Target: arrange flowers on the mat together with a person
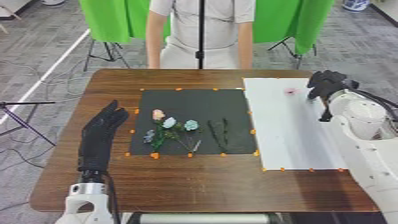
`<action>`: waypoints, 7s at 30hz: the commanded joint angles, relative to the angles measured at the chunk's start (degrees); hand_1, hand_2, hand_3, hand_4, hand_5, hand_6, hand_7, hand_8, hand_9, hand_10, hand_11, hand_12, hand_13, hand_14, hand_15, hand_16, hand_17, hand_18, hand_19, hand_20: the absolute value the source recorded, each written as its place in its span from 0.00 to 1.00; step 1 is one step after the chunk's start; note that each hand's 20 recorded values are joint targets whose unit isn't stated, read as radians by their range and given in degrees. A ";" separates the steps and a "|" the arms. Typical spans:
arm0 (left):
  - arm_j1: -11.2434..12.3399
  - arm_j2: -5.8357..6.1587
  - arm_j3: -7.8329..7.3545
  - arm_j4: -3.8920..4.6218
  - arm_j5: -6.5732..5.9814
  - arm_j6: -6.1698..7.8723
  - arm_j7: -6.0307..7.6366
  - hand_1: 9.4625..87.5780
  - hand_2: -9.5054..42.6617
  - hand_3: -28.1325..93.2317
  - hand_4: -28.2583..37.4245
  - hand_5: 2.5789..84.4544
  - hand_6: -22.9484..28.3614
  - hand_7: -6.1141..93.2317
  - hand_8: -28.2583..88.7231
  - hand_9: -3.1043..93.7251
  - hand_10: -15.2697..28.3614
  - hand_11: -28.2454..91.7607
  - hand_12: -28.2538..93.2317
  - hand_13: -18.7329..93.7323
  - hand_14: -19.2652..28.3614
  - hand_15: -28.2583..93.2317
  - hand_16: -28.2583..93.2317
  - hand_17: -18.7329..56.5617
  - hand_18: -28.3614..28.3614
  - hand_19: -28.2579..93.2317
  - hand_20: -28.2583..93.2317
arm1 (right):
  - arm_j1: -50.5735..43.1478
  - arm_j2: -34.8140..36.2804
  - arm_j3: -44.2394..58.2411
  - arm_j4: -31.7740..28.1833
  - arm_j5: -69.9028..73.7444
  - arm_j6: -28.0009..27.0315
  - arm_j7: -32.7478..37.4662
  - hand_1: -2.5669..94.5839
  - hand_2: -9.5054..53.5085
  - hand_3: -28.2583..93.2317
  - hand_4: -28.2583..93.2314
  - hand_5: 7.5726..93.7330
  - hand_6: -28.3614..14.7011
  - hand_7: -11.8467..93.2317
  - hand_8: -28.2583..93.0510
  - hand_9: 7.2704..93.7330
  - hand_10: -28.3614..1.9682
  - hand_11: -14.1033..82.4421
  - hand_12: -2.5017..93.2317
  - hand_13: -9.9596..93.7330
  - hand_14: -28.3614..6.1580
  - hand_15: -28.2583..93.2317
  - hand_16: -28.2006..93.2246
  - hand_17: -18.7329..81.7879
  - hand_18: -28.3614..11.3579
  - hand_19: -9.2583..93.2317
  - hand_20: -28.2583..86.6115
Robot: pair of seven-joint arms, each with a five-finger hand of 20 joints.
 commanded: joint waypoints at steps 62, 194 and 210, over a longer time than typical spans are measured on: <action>0.59 -0.15 0.38 0.33 -0.60 -0.60 -1.11 0.20 0.06 0.79 0.13 0.51 0.53 0.13 0.19 0.47 0.63 0.35 0.37 0.49 0.72 0.32 0.26 0.35 0.66 0.25 0.38 | 4.60 -0.48 -30.79 -14.93 12.69 10.47 -9.28 0.68 0.00 0.70 0.03 0.89 0.79 0.31 0.26 1.00 0.73 0.22 0.39 0.93 0.74 0.68 0.51 0.56 0.38 0.61 0.62; 0.15 -0.74 0.92 0.99 0.16 -2.06 -0.36 0.21 0.04 0.79 0.15 0.50 0.52 0.13 0.19 0.47 0.63 0.35 0.37 0.49 0.72 0.32 0.26 0.35 0.65 0.25 0.38 | -51.38 -25.60 7.57 -40.03 81.07 19.37 -25.94 0.08 0.25 0.88 0.07 0.37 0.62 0.22 0.15 0.39 0.46 0.19 0.12 0.41 0.47 0.33 0.32 0.35 0.39 0.12 0.46; 0.20 -0.52 1.05 0.88 0.15 -2.16 -0.49 0.20 0.04 0.79 0.14 0.51 0.53 0.13 0.19 0.47 0.63 0.35 0.37 0.49 0.72 0.32 0.26 0.35 0.65 0.25 0.38 | -51.29 -25.36 8.04 -40.01 80.93 18.54 -25.38 0.08 0.25 0.87 0.07 0.40 0.62 0.22 0.15 0.41 0.46 0.19 0.12 0.41 0.47 0.33 0.32 0.35 0.39 0.12 0.46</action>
